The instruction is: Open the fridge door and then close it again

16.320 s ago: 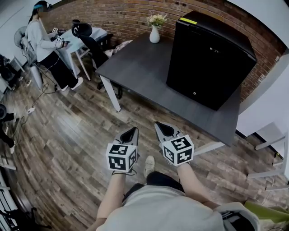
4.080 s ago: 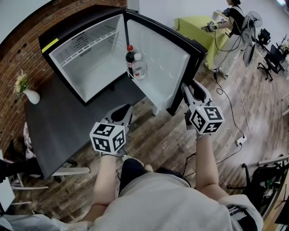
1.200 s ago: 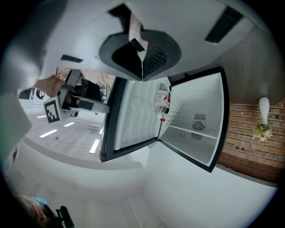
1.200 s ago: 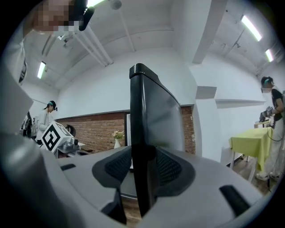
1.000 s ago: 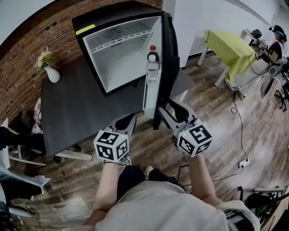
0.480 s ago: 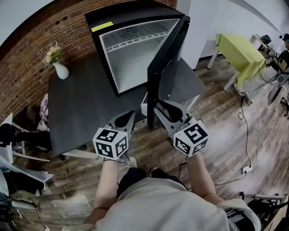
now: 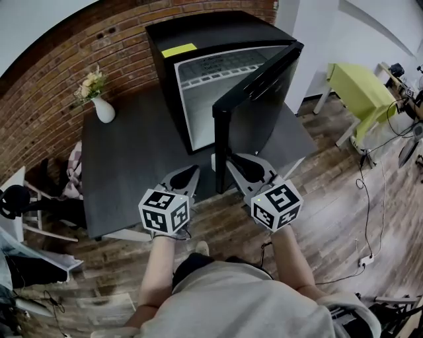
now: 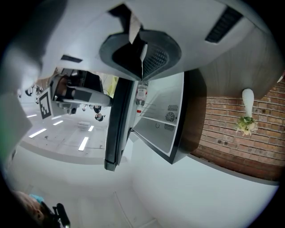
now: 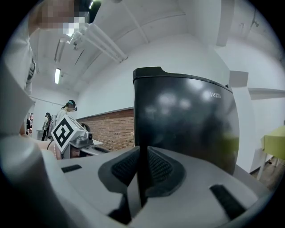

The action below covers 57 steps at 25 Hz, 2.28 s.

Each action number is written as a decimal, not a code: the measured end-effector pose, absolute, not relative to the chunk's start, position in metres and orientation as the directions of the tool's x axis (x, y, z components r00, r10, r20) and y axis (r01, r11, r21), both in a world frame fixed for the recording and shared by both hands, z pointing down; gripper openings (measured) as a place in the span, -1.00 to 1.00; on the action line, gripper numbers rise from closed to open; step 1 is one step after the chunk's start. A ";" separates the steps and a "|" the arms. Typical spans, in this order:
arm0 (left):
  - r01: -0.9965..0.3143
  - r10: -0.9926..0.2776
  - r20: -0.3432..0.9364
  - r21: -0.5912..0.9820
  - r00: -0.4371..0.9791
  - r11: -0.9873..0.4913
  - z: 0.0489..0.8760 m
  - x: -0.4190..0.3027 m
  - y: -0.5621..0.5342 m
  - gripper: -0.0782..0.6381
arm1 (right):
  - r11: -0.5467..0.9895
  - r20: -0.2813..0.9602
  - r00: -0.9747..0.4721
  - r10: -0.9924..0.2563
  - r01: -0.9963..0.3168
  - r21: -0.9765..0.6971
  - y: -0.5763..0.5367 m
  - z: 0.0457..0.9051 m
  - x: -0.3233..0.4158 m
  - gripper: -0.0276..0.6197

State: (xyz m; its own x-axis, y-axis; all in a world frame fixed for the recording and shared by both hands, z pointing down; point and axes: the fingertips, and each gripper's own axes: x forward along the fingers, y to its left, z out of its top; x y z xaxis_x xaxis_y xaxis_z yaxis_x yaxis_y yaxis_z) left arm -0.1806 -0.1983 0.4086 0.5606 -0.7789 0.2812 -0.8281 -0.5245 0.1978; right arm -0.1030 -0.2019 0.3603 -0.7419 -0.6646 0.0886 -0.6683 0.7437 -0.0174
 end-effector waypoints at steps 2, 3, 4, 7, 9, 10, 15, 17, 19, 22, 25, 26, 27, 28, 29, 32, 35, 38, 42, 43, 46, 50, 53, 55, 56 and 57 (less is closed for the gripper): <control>-0.830 -0.782 0.277 0.195 0.558 -0.522 0.407 -0.190 -0.206 -0.76 | 0.731 0.091 -0.730 -0.677 -0.682 -0.023 -0.212 0.361 -0.110 -0.92; -0.831 -0.784 0.276 0.193 0.556 -0.522 0.406 -0.195 -0.210 -0.76 | 0.729 0.092 -0.728 -0.680 -0.684 -0.025 -0.217 0.361 -0.114 -0.92; -0.831 -0.784 0.275 0.192 0.556 -0.522 0.405 -0.200 -0.214 -0.76 | 0.729 0.093 -0.727 -0.680 -0.684 -0.027 -0.221 0.361 -0.119 -0.92; -0.831 -0.784 0.276 0.190 0.556 -0.523 0.406 -0.213 -0.225 -0.76 | 0.728 0.093 -0.727 -0.681 -0.685 -0.023 -0.233 0.361 -0.133 -0.92; -0.832 -0.785 0.275 0.187 0.555 -0.523 0.406 -0.222 -0.232 -0.76 | 0.728 0.091 -0.726 -0.682 -0.686 -0.019 -0.242 0.361 -0.142 -0.92; -0.831 -0.785 0.274 0.186 0.556 -0.524 0.406 -0.226 -0.236 -0.76 | 0.728 0.091 -0.727 -0.681 -0.685 -0.016 -0.246 0.361 -0.146 -0.92; -0.825 -0.780 0.268 0.188 0.565 -0.533 0.405 -0.239 -0.254 -0.76 | 0.732 0.098 -0.729 -0.678 -0.682 -0.007 -0.265 0.362 -0.164 -0.92; -0.824 -0.781 0.262 0.192 0.567 -0.533 0.404 -0.243 -0.261 -0.76 | 0.732 0.097 -0.729 -0.678 -0.681 0.001 -0.273 0.361 -0.171 -0.92; -0.823 -0.780 0.260 0.195 0.569 -0.534 0.406 -0.247 -0.268 -0.76 | 0.734 0.100 -0.729 -0.677 -0.679 0.014 -0.280 0.361 -0.178 -0.92; -0.819 -0.774 0.266 0.198 0.574 -0.539 0.408 -0.252 -0.279 -0.76 | 0.736 0.112 -0.730 -0.675 -0.676 0.030 -0.293 0.362 -0.187 -0.92; -0.815 -0.772 0.263 0.201 0.579 -0.543 0.407 -0.256 -0.291 -0.76 | 0.729 0.122 -0.721 -0.682 -0.684 0.036 -0.305 0.362 -0.195 -0.92; -0.814 -0.771 0.262 0.202 0.580 -0.544 0.406 -0.257 -0.294 -0.76 | 0.721 0.123 -0.713 -0.690 -0.692 0.035 -0.309 0.362 -0.197 -0.92; -0.813 -0.770 0.262 0.202 0.582 -0.546 0.405 -0.258 -0.298 -0.76 | 0.712 0.124 -0.704 -0.699 -0.701 0.034 -0.313 0.362 -0.198 -0.92; -0.811 -0.768 0.262 0.201 0.585 -0.549 0.405 -0.258 -0.301 -0.76 | 0.705 0.125 -0.697 -0.707 -0.709 0.032 -0.317 0.362 -0.199 -0.92; -0.809 -0.765 0.263 0.202 0.587 -0.552 0.405 -0.258 -0.304 -0.76 | 0.700 0.125 -0.692 -0.711 -0.713 0.031 -0.321 0.362 -0.200 -0.92; -0.805 -0.760 0.267 0.206 0.593 -0.556 0.407 -0.259 -0.311 -0.76 | 0.699 0.127 -0.691 -0.712 -0.715 0.028 -0.329 0.362 -0.205 -0.92; -0.803 -0.756 0.268 0.209 0.597 -0.559 0.409 -0.259 -0.317 -0.76 | 0.691 0.123 -0.683 -0.720 -0.723 0.025 -0.336 0.362 -0.208 -0.92; -0.801 -0.756 0.265 0.211 0.598 -0.560 0.409 -0.261 -0.319 -0.76 | 0.683 0.119 -0.676 -0.727 -0.731 0.016 -0.340 0.363 -0.210 -0.92; -0.805 -0.761 0.262 0.214 0.593 -0.553 0.410 -0.266 -0.321 -0.76 | 0.679 0.117 -0.674 -0.730 -0.734 0.010 -0.345 0.364 -0.213 -0.92; -0.805 -0.761 0.263 0.215 0.592 -0.553 0.410 -0.268 -0.322 -0.76 | 0.677 0.115 -0.672 -0.731 -0.736 0.007 -0.346 0.364 -0.214 -0.92; -0.805 -0.760 0.266 0.215 0.593 -0.553 0.411 -0.270 -0.320 -0.76 | 0.672 0.117 -0.668 -0.735 -0.740 0.000 -0.345 0.365 -0.215 -0.92; -0.802 -0.756 0.267 0.215 0.598 -0.558 0.411 -0.266 -0.314 -0.76 | 0.674 0.118 -0.670 -0.733 -0.739 -0.006 -0.339 0.367 -0.212 -0.92; -0.798 -0.752 0.267 0.219 0.602 -0.561 0.411 -0.264 -0.308 -0.76 | 0.674 0.121 -0.670 -0.732 -0.739 -0.012 -0.333 0.368 -0.210 -0.92; -0.797 -0.752 0.266 0.223 0.603 -0.561 0.411 -0.262 -0.303 -0.76 | 0.674 0.120 -0.671 -0.732 -0.738 -0.017 -0.328 0.368 -0.207 -0.92; -0.797 -0.751 0.266 0.225 0.604 -0.561 0.411 -0.260 -0.299 -0.76 | 0.675 0.117 -0.672 -0.732 -0.738 -0.019 -0.324 0.367 -0.206 -0.92; -0.796 -0.750 0.266 0.227 0.605 -0.561 0.412 -0.259 -0.296 -0.76 | 0.675 0.112 -0.673 -0.731 -0.737 -0.019 -0.320 0.365 -0.204 -0.92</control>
State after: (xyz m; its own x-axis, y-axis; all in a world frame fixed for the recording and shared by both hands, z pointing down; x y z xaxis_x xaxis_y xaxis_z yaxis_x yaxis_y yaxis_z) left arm -0.2587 -0.2957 0.4116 0.6052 -0.7503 0.2660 -0.7958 -0.5614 0.2269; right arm -0.2040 -0.3199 0.3649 -0.6726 -0.7315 0.1120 -0.7375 0.6751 -0.0195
